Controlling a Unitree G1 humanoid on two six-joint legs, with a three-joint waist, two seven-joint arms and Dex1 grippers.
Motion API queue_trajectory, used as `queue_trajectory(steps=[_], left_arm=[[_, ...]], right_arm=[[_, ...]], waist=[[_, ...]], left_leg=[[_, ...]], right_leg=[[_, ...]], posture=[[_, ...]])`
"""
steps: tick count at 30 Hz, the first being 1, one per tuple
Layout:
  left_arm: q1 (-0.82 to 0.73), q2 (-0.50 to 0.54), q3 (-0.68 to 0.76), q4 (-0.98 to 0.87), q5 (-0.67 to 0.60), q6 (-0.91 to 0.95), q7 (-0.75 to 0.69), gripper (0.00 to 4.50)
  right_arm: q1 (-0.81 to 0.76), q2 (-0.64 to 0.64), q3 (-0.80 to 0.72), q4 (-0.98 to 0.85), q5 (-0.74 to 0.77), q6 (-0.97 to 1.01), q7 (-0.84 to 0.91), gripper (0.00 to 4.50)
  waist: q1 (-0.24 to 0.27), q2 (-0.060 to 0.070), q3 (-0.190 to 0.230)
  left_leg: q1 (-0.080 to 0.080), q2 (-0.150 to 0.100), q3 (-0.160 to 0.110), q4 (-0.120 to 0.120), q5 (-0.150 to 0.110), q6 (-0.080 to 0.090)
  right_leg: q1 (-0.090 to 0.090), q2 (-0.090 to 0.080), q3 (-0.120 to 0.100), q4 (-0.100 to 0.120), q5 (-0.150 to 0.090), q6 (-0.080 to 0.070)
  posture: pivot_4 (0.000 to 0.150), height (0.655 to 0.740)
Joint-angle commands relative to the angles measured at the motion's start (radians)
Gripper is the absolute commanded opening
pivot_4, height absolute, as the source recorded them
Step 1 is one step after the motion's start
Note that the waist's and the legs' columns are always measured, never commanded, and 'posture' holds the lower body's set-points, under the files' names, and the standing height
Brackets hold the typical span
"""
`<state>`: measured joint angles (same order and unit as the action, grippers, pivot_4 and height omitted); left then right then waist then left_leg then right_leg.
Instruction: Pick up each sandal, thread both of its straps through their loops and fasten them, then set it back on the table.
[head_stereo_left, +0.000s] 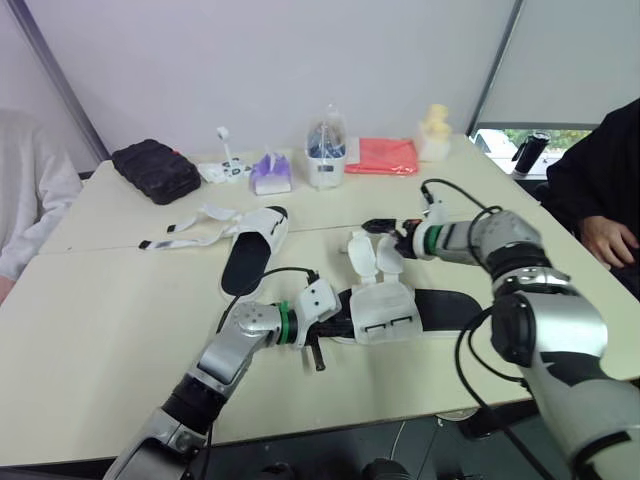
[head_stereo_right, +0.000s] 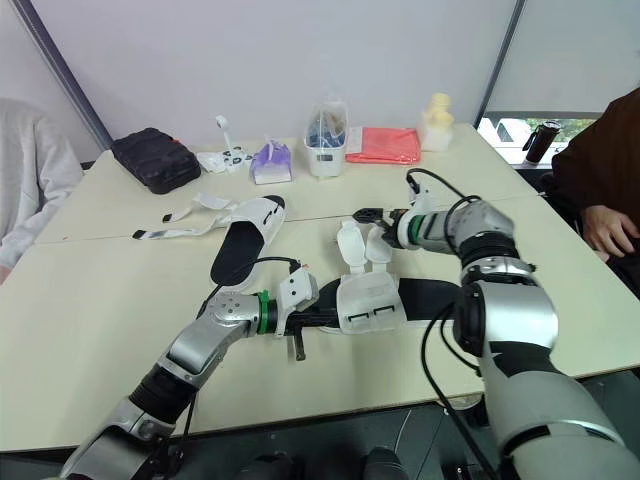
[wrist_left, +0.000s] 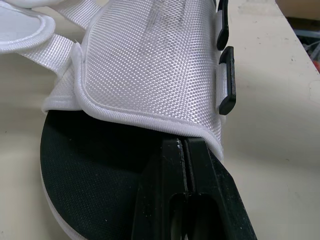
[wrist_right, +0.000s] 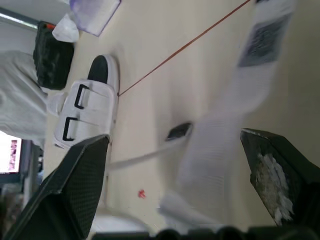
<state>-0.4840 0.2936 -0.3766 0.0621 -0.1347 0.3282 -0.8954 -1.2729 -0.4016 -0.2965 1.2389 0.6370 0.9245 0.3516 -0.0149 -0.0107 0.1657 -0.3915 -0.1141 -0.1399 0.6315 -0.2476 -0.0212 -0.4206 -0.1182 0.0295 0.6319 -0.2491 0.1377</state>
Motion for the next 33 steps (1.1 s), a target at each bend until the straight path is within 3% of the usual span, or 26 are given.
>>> queue_trajectory(steps=[1,7,8,18,21,23,24,28,33], left_arm=[[0.003,0.002,0.013,-0.036,0.003,0.012,0.015,0.00],[0.032,0.012,0.016,-0.076,-0.006,0.030,0.025,0.00],[0.034,0.012,0.015,-0.079,-0.006,0.031,0.027,0.00],[0.041,0.003,0.007,-0.089,-0.010,0.038,0.028,0.00],[0.041,-0.002,0.004,-0.087,-0.010,0.037,0.028,0.00],[0.041,-0.005,0.000,-0.087,-0.008,0.035,0.026,0.00],[0.042,-0.006,-0.001,-0.088,-0.008,0.035,0.026,0.00],[0.045,-0.004,-0.003,-0.092,-0.007,0.034,0.025,0.00],[0.056,-0.003,-0.007,-0.101,-0.005,0.034,0.026,0.00]], right_arm=[[-0.048,0.004,-0.041,0.003,-0.036,-0.084,-0.022,3.70],[-0.039,0.018,-0.043,0.004,-0.108,-0.179,0.021,1.36],[-0.041,0.018,-0.043,0.004,-0.117,-0.185,0.031,1.22],[-0.022,0.008,0.012,-0.042,-0.221,-0.225,0.194,1.20],[-0.006,0.004,-0.030,-0.019,-0.210,-0.194,0.135,1.20],[0.004,-0.001,-0.049,-0.014,-0.205,-0.185,0.118,2.21],[0.007,-0.006,-0.050,-0.018,-0.206,-0.170,0.131,2.41],[0.012,-0.046,-0.086,-0.032,-0.171,-0.062,0.172,4.08],[0.023,-0.104,-0.156,-0.051,-0.116,0.054,0.209,4.08]], waist=[[0.001,0.000,0.000],[-0.006,0.000,0.000],[-0.006,0.000,0.000],[-0.006,0.000,0.000],[-0.004,0.000,0.000],[-0.002,0.000,0.000],[-0.002,0.000,0.000],[-0.003,0.000,0.000],[-0.002,0.000,0.000]], left_leg=[[0.000,0.000,0.000,0.000,0.000,0.000],[0.000,0.000,0.000,0.000,0.000,0.000],[0.000,0.000,0.000,-0.001,0.000,0.000],[0.000,0.000,0.001,0.000,0.000,0.000],[0.000,0.000,0.001,0.000,0.000,0.000],[0.000,0.000,0.001,0.000,0.000,0.000],[0.000,0.000,0.001,0.000,0.000,0.000],[0.000,0.000,0.001,0.000,0.000,0.000],[0.000,0.000,0.001,-0.001,0.000,0.000]], right_leg=[[0.000,0.000,0.000,0.000,0.000,0.000],[-0.001,0.000,0.000,0.000,0.000,0.000],[-0.001,0.000,0.000,0.000,0.000,0.000],[-0.001,0.000,0.000,0.000,0.000,0.000],[-0.001,0.000,0.000,0.000,0.000,0.000],[-0.001,0.000,0.000,0.000,0.000,0.000],[-0.001,0.000,0.000,0.000,0.000,0.000],[-0.001,0.000,0.000,0.000,0.000,0.000],[-0.001,0.000,0.000,0.000,0.000,0.000]], posture=[[0.150,0.7400],[0.150,0.7400],[0.150,0.7400],[0.150,0.7400],[0.150,0.7400],[0.150,0.7400],[0.150,0.7400],[0.150,0.7400],[0.150,0.7400]])
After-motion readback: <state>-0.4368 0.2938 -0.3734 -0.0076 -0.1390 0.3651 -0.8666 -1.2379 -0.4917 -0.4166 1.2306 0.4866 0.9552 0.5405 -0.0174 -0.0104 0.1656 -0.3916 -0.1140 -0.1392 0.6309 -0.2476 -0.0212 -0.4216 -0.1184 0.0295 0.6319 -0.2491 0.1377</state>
